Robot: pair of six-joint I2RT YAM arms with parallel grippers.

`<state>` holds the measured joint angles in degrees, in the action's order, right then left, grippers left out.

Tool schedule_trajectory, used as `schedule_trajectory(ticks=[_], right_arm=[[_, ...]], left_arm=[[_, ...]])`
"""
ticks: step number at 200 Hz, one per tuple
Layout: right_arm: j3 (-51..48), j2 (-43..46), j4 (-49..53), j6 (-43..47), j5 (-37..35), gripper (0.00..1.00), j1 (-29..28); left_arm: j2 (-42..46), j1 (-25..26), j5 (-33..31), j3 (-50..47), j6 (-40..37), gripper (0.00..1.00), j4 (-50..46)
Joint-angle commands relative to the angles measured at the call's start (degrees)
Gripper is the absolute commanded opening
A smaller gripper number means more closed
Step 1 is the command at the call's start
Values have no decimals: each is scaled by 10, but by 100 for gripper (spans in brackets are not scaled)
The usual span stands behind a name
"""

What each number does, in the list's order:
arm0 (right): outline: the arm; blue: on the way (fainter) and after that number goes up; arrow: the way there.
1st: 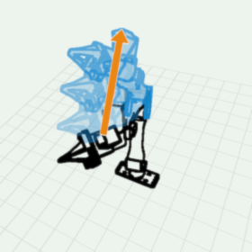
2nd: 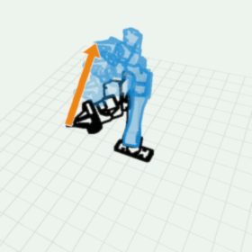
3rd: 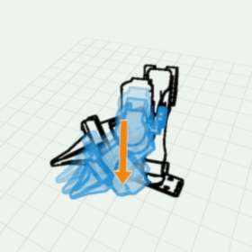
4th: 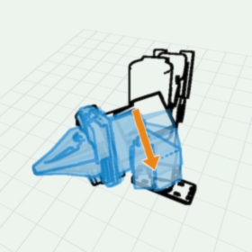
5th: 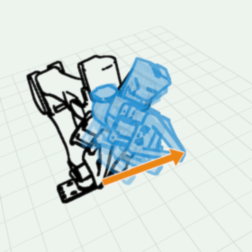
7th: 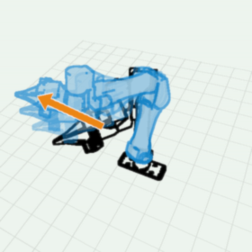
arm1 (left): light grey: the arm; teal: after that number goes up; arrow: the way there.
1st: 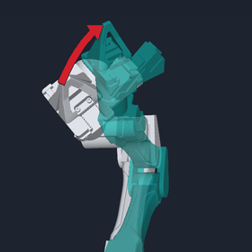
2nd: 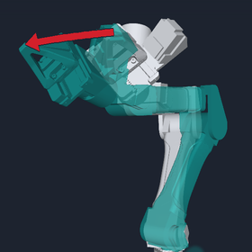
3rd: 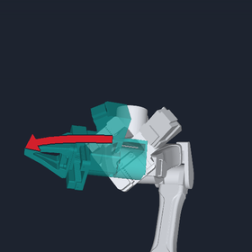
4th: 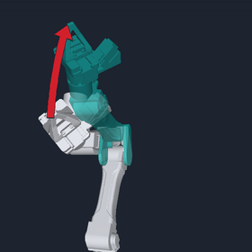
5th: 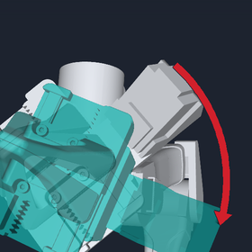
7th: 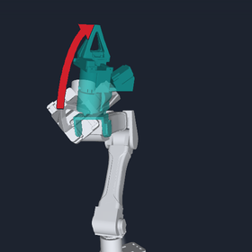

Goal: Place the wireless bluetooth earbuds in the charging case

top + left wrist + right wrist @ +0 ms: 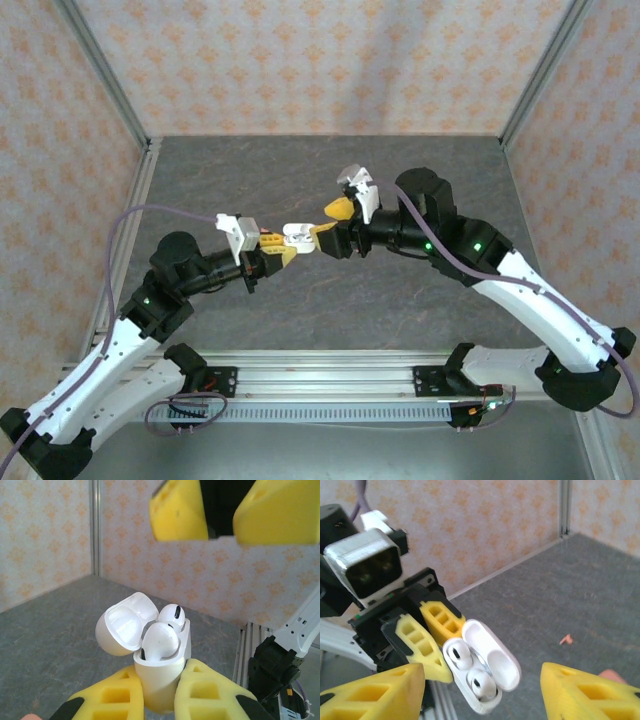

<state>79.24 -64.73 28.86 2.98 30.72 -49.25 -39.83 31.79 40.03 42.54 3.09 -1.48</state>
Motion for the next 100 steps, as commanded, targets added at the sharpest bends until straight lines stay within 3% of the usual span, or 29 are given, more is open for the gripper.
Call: schedule_trajectory(ticks=[1,19,68,100], right_arm=[[-80,41,-111,-90,32,65,2],[-130,58,-188,-121,45,66,3],[-170,56,-275,-127,84,65,2],[-169,52,-304,-133,91,55,3]], left_arm=[[-5,0,8,36,42,0,14],[-9,1,13,50,60,0,5],[-34,0,43,78,114,0,35],[-45,1,58,86,122,0,38]])
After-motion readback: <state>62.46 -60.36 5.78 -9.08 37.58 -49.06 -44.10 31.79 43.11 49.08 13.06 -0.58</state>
